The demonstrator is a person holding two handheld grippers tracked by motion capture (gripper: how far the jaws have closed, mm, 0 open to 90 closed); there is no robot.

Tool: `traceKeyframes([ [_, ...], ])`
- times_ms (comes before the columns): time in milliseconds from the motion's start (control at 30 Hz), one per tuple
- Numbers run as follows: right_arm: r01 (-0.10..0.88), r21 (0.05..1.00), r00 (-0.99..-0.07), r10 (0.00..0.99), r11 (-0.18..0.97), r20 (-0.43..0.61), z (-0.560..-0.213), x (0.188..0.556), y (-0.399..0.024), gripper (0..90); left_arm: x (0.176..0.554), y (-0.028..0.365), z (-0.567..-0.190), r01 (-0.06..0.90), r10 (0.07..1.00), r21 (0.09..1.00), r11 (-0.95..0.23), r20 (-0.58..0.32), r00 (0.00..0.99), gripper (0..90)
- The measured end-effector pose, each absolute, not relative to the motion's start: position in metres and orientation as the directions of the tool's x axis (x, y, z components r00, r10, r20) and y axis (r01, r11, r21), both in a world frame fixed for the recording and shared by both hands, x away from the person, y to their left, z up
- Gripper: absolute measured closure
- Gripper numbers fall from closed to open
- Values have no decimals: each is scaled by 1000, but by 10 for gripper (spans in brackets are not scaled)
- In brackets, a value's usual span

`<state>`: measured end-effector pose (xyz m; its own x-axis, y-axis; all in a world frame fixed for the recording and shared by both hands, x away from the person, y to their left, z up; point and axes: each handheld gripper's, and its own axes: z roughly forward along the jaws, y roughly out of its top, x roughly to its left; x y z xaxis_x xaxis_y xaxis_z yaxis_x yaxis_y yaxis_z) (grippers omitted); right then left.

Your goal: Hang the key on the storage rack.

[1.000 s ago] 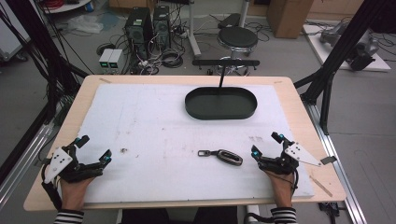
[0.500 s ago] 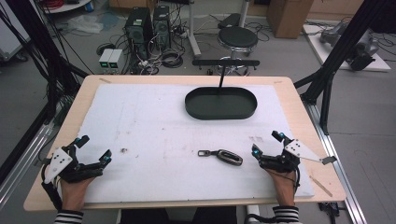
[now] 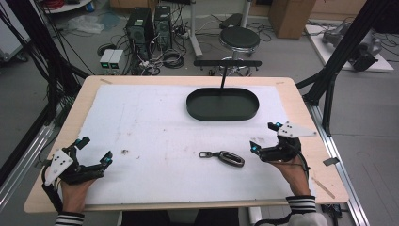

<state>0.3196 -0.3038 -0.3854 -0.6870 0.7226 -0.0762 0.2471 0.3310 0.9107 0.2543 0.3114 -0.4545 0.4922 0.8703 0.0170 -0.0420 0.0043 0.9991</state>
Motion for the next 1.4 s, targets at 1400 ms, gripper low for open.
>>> traceKeyframes([
  [1400,302,400,-918,377,865,-123,-400,351,-204,42,254,312,-455,-40,870,999,8,13,493,18],
])
